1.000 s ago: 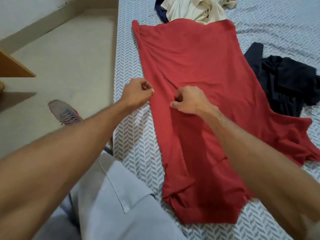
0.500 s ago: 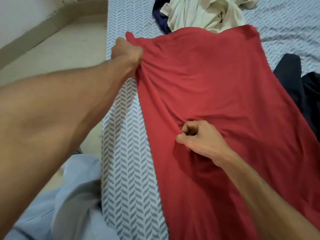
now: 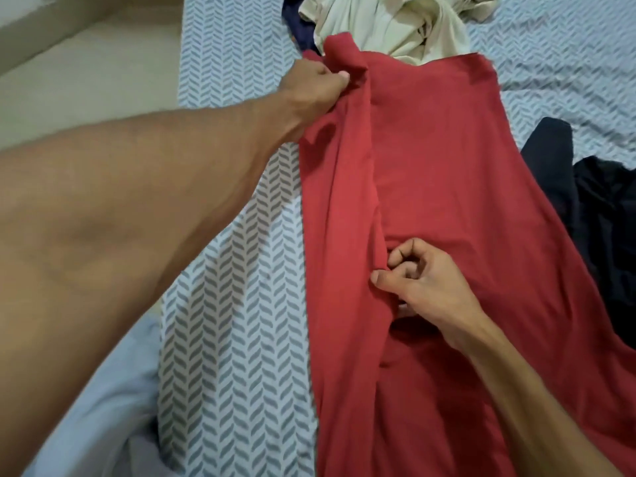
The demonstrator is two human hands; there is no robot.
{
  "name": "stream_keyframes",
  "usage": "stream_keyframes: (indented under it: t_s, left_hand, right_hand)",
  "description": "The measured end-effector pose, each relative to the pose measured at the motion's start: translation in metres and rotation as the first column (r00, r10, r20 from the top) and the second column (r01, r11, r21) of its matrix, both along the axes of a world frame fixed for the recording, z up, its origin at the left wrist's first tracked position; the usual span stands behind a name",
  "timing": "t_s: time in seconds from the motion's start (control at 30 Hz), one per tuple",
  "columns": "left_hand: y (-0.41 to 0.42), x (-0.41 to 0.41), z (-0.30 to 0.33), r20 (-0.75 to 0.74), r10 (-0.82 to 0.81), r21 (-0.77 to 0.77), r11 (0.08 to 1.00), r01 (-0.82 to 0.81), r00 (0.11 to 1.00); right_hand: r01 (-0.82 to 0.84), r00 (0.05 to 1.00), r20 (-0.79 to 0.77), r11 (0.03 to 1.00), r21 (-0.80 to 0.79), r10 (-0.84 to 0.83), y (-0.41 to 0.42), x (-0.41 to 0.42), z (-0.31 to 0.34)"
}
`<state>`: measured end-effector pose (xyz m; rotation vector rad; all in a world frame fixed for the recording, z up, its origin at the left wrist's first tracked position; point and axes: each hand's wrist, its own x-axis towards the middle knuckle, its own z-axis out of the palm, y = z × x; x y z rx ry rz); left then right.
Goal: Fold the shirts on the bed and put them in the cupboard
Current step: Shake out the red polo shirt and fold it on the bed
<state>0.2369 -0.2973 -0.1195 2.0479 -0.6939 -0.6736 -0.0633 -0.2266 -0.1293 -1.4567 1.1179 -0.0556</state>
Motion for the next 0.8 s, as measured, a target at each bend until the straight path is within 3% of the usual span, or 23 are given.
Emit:
stream_keyframes:
  t_s: [0.13,0.23,0.33,0.43,0.53,0.63,0.7,0.8]
  left_hand:
    - [0.019,0.0,0.003,-0.134,-0.032,-0.106,0.994,0.018,0.991]
    - [0.059,-0.019,0.009,-0.032,-0.015,-0.138,0.99,0.01,0.999]
    - [0.128,-0.066,0.011,0.109,-0.109,-0.007,0.994,0.111,0.988]
    - [0.197,-0.117,0.015,0.165,-0.208,0.22,0.961,0.17,0.964]
    - [0.233,-0.159,0.024,0.081,-0.227,0.386,0.905,0.18,0.97]
    - [0.255,-0.198,0.038,-0.159,-0.226,0.412,0.869,0.272,0.961]
    - [0.27,-0.22,0.042,-0.277,-0.202,0.423,0.852,0.308,0.939]
    - [0.295,-0.242,0.043,-0.358,-0.173,0.48,0.809,0.34,0.917]
  right_hand:
    - [-0.01,0.999,-0.05,0.99,-0.138,0.003,-0.002,0.002,-0.011]
    - [0.011,0.998,-0.054,0.995,-0.099,-0.017,-0.001,0.004,-0.007]
    - [0.052,0.998,-0.018,0.999,-0.014,-0.052,0.002,0.001,0.002]
    - [0.095,0.994,0.046,0.995,0.036,-0.097,0.011,-0.01,0.017]
    - [0.183,0.983,0.041,0.981,-0.071,-0.18,0.018,-0.03,0.024]
    - [0.142,0.982,-0.075,0.94,-0.31,-0.173,0.023,-0.052,0.023]
    - [0.0,0.978,-0.191,0.911,-0.413,-0.087,0.026,-0.066,0.027]
    - [-0.276,0.909,-0.401,0.889,-0.365,0.117,0.032,-0.085,0.041]
